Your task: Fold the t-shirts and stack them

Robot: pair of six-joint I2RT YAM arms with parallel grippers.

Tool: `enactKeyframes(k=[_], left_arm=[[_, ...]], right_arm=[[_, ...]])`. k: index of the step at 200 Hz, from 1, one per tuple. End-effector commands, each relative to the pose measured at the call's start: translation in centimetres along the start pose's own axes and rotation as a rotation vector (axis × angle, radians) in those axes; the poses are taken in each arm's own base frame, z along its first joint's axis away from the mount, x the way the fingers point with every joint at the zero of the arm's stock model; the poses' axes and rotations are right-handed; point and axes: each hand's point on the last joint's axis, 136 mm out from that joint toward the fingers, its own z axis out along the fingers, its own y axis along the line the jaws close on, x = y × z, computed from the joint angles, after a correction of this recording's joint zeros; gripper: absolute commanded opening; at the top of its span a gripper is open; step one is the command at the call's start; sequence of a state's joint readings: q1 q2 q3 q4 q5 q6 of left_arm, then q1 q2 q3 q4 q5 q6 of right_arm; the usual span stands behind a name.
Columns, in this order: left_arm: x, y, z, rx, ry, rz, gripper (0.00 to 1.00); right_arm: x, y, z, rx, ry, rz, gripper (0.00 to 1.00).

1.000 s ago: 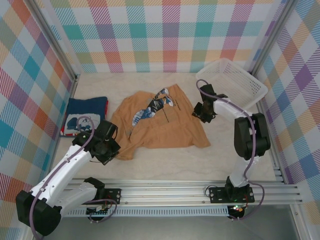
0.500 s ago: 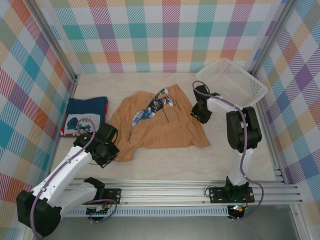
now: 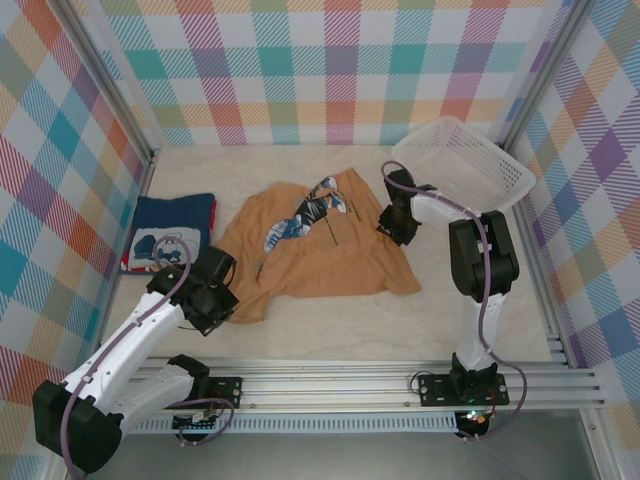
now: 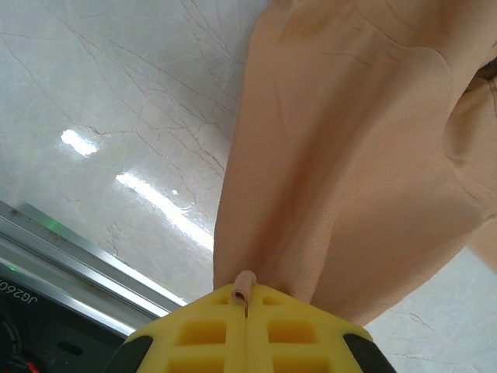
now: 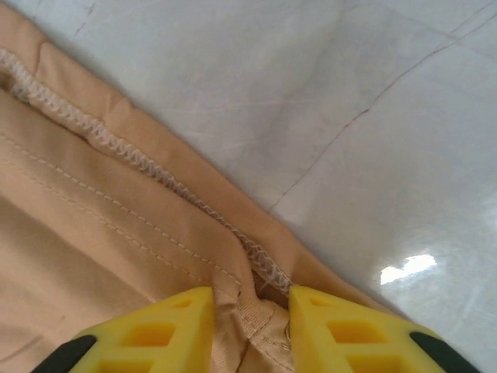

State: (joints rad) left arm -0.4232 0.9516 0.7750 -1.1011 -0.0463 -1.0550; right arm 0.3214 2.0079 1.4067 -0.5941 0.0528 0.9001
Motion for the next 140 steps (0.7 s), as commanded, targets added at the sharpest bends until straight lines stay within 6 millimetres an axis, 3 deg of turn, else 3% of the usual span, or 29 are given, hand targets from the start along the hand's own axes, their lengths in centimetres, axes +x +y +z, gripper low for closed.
enactKeyframes(k=[1,47,81,107,140], left_arm=[[-0.1,0.1,-0.6,-0.008,-0.009,0.004,0.0],[-0.3,-0.3,-0.8,0.002,-0.011,0.01,0.0],[-0.5,-0.5,-1.1,0.01,-0.022,0.011,0.0],[-1.0,-0.9,-1.7,0.027,-0.044,0.017,0.0],[-2.3,-2.3,-3.2,0.058,-0.096,0.029,0.0]], right_arm=[[0.7,0.7,-0.4,-0.033,0.03,-0.039,0.28],[1.0,-0.2,-0.5,-0.008,0.029,-0.062,0.06],[0.8,-0.4,-1.0,0.0,0.01,-0.077,0.0],[0.1,0.6,-3.3,-0.041,-0.029,-0.1,0.0],[-0.8,2.5,-7.8,-0.117,-0.088,-0.146,0.0]])
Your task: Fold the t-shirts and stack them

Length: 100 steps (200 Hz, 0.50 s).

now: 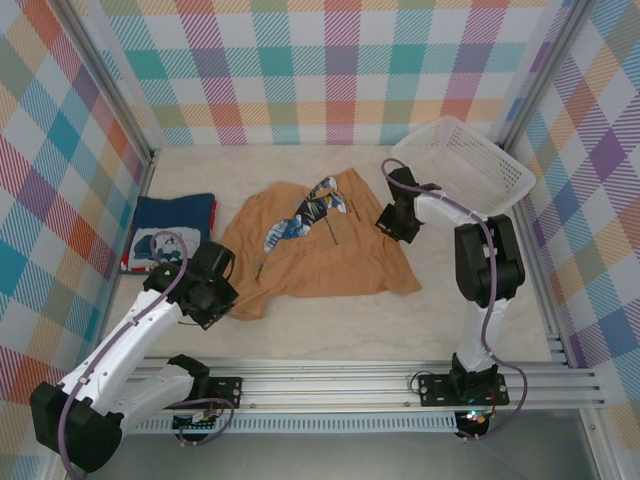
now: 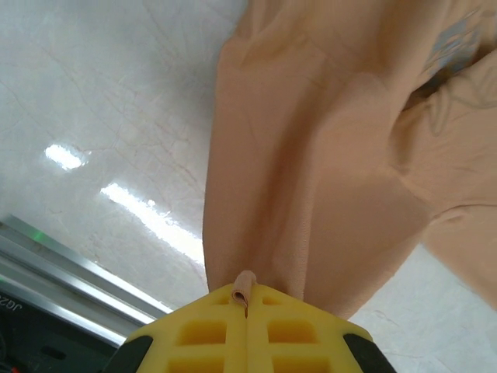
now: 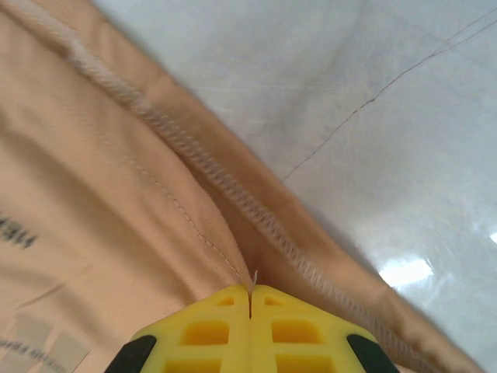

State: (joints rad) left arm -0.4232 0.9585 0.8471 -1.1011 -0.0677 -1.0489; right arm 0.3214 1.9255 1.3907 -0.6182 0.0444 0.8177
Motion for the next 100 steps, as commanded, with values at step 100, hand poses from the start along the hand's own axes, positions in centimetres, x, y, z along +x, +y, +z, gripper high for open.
enactKeyframes(k=[100], left_arm=[[-8.6,-8.3,-11.4,0.192,-0.342,0.052,0.0]], right_arm=[[-4.3,4.7,-17.0,-0.198,-0.282,-0.176,0.0]])
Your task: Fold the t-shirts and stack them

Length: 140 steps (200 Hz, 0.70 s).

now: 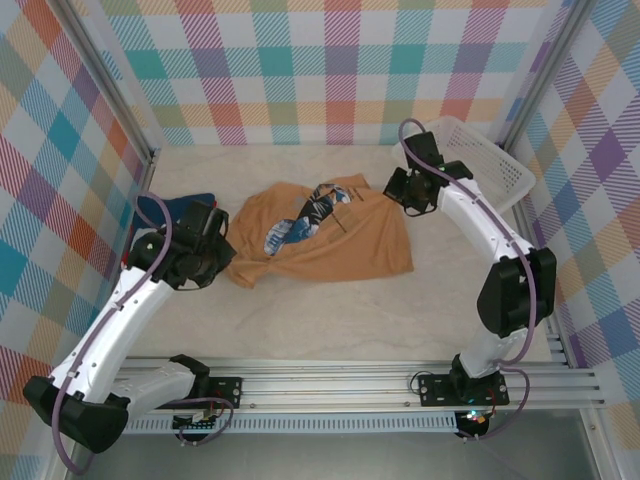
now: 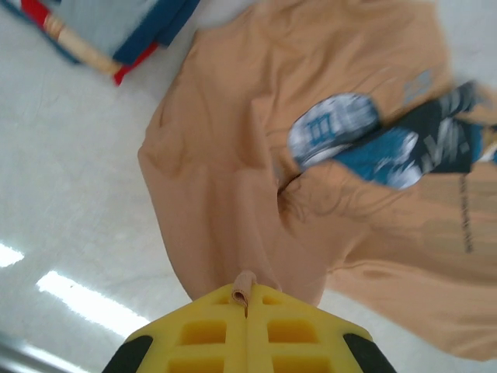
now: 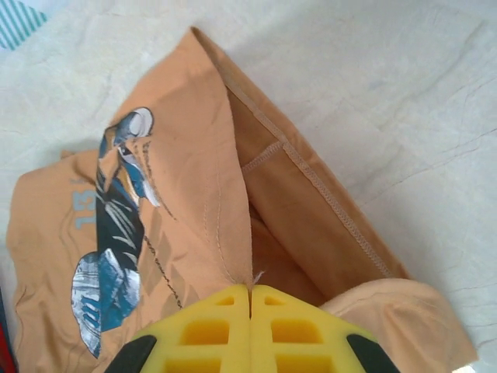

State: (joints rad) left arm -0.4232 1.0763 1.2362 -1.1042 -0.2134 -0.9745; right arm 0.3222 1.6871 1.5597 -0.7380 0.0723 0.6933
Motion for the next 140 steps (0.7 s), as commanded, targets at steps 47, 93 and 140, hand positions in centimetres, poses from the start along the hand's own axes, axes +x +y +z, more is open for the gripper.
enactKeyframes(k=[47,93,140], left_arm=[[-9.3,-6.3,-6.7,0.167,-0.301,0.009,0.0],[-15.7,-10.8,-12.0,0.327,-0.513,-0.005,0.0],[-19.4,-13.2,-18.9,0.464,-0.708,-0.004,0.0]], right_arm=[[-6.3,3.5,-8.8,-0.139,-0.228,-0.05,0.0],[-11.5,6.4,-16.3,-0.281,-0.445,-0.081,0.0],[-14.0,8.5,-24.9,-0.389,-0.651,-0.152,0.0]])
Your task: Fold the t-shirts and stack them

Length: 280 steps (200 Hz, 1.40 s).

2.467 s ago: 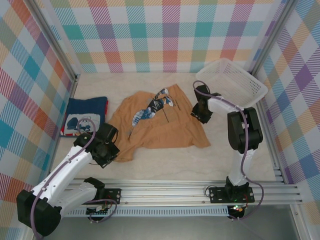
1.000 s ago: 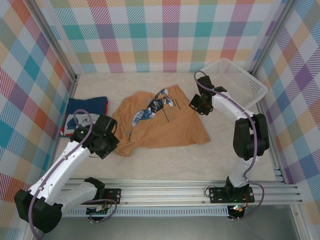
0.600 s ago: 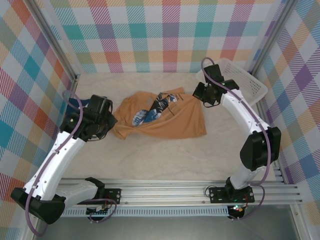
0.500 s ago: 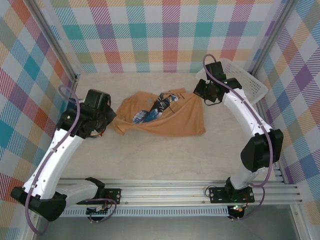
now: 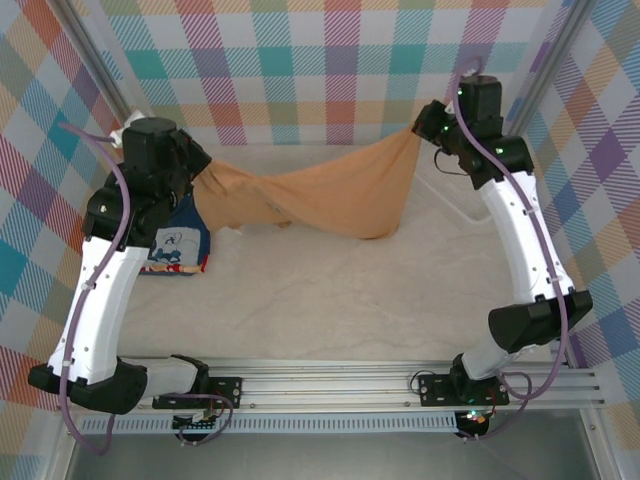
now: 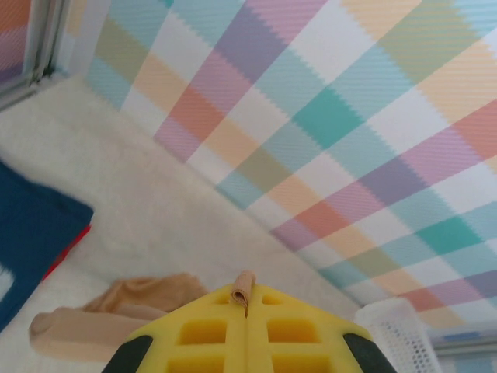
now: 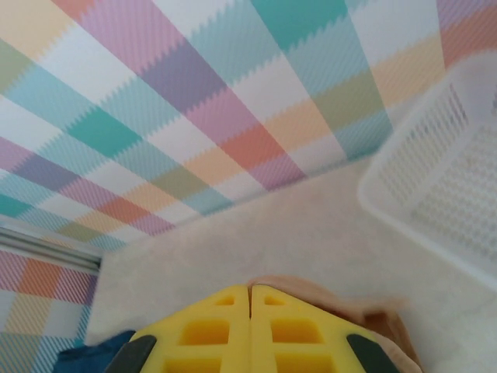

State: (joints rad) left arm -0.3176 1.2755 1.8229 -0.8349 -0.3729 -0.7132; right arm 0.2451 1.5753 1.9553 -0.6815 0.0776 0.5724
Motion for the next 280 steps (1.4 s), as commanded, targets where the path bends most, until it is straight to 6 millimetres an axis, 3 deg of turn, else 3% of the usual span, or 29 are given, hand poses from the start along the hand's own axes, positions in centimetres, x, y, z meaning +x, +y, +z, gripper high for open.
enactKeyframes(k=[1,23,70,102,129,149,164,195,210,222,233,253,280], left_arm=[[-5.2,-2.7,-2.7,0.101,-0.172,0.005,0.0],[-7.6,-4.2,-5.1,0.179,-0.24,0.011,0.0],[-11.8,-6.0,-10.9,0.302,-0.366,0.013,0.0],[-13.0,-7.2,-11.4,0.321,-0.383,0.01,0.0],[-12.4,-8.5,-8.3,0.29,-0.341,0.042,0.0],[-11.6,-8.9,-4.3,0.245,-0.297,0.053,0.0],[-10.6,-8.8,0.2,0.216,-0.238,0.038,0.0],[-9.3,-6.6,9.6,0.184,-0.097,-0.137,0.0],[-9.4,-6.6,13.1,0.214,-0.056,-0.19,0.0],[-10.2,-7.2,14.8,0.262,-0.047,-0.225,0.0],[-11.6,-8.1,15.1,0.319,-0.074,-0.26,0.0],[-15.4,-9.8,13.6,0.461,-0.158,-0.341,0.0],[-19.7,-10.9,8.9,0.587,-0.27,-0.395,0.0]], right_arm=[[-4.6,3.1,-4.7,-0.105,-0.164,-0.069,0.0],[-6.3,4.4,-8.1,-0.149,-0.238,-0.099,0.0],[-7.8,5.6,-14.0,-0.211,-0.345,-0.121,0.0],[-8.4,5.9,-15.6,-0.224,-0.385,-0.109,0.0],[-8.1,5.7,-13.6,-0.22,-0.354,-0.082,0.0],[-7.7,5.6,-10.6,-0.21,-0.313,-0.065,0.0],[-7.6,5.4,-7.9,-0.213,-0.275,-0.045,0.0],[-8.2,4.9,-1.8,-0.243,-0.203,0.015,0.0],[-9.1,5.2,0.7,-0.264,-0.185,0.018,0.0],[-10.4,5.9,1.8,-0.296,-0.194,0.015,0.0],[-11.4,6.3,2.6,-0.321,-0.206,0.019,0.0],[-13.8,7.0,2.6,-0.378,-0.268,0.043,0.0],[-15.9,7.5,1.0,-0.43,-0.341,0.051,0.0]])
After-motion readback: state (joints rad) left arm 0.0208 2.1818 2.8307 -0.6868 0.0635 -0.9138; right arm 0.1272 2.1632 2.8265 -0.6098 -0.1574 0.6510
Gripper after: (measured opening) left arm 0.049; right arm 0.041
